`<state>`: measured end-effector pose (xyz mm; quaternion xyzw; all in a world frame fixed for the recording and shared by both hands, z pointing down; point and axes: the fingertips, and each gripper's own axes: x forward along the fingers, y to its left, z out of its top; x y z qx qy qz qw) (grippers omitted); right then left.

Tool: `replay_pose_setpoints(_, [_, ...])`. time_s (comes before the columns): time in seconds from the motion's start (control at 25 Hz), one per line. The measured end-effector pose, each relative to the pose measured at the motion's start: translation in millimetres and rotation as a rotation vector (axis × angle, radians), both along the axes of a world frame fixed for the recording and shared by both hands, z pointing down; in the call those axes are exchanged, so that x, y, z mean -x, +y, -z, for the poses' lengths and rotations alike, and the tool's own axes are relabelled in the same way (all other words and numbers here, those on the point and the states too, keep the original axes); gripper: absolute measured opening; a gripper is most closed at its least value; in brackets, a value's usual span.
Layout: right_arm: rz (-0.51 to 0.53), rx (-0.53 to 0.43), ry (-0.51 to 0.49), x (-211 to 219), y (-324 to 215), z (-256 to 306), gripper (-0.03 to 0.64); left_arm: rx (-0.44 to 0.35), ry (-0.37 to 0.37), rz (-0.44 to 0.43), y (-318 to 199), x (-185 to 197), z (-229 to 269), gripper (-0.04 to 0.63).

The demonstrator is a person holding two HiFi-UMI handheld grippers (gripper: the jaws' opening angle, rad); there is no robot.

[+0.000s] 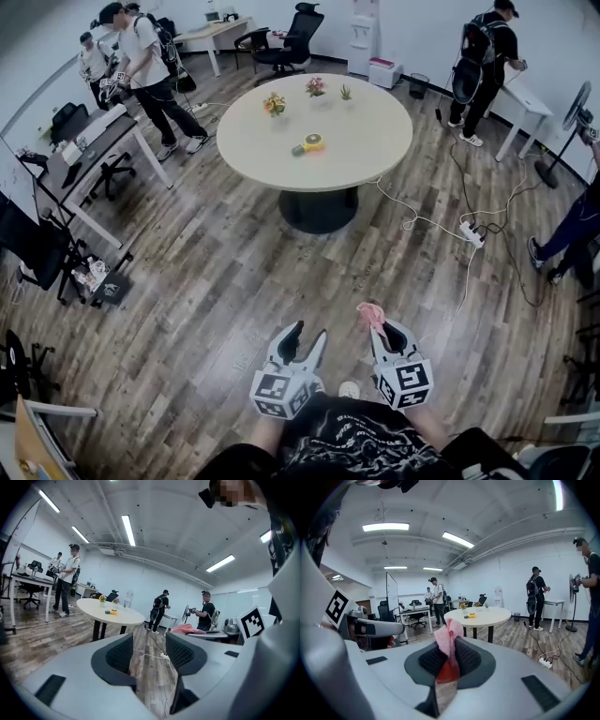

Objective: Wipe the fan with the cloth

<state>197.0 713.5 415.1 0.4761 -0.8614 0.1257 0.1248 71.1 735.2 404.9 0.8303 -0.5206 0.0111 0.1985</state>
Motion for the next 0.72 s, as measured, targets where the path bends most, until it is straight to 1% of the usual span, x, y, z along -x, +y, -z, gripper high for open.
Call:
replay_pose_setpoints(0.04, [-0.008, -0.010, -0.001, 1.8, -1.3, 2.9, 0.051, -0.003, -0.002, -0.008, -1.2, 2.9, 0.6, 0.226])
replay_pose_setpoints(0.16, [-0.022, -0.028, -0.007, 8.5, -6.3, 10.0, 0.051, 0.002, -0.004, -0.045, -6.8, 9.5, 1.6, 0.314])
replay_pose_setpoints(0.24, [-0.026, -0.036, -0.007, 14.5, -8.7, 11.7, 0.051, 0.010, -0.001, -0.062, -10.6, 14.6, 1.4, 0.329])
replay_pose_setpoints(0.36, [-0.025, -0.045, -0.001, 23.1, -11.0, 10.5, 0.051, 0.018, -0.035, -0.092, -14.2, 19.8, -1.1, 0.330])
replay_pose_setpoints(0.4, [-0.023, -0.049, 0.006, 25.5, -11.6, 9.3, 0.051, 0.014, -0.059, -0.100, -15.2, 20.6, -1.9, 0.310])
replay_pose_setpoints(0.44, [-0.021, -0.052, 0.014, 28.1, -12.0, 7.5, 0.051, 0.010, -0.082, -0.106, -16.1, 21.7, -3.1, 0.274])
replay_pose_setpoints(0.48, [-0.019, -0.053, 0.019, 31.0, -12.2, 5.5, 0.051, 0.008, -0.097, -0.111, -17.5, 23.1, -4.4, 0.272])
replay_pose_setpoints(0.56, [-0.024, -0.048, 0.017, 35.1, -13.3, 2.5, 0.051, 0.014, -0.095, -0.120, -21.9, 25.3, -3.7, 0.277])
replay_pose_setpoints(0.6, [-0.028, -0.044, 0.012, 35.9, -14.2, 1.8, 0.051, 0.017, -0.082, -0.123, -23.9, 26.0, -2.7, 0.289])
replay_pose_setpoints(0.72, [-0.036, -0.030, -0.001, 35.5, -21.1, -0.4, 0.051, 0.006, -0.052, -0.113, -31.9, 30.4, 1.0, 0.297])
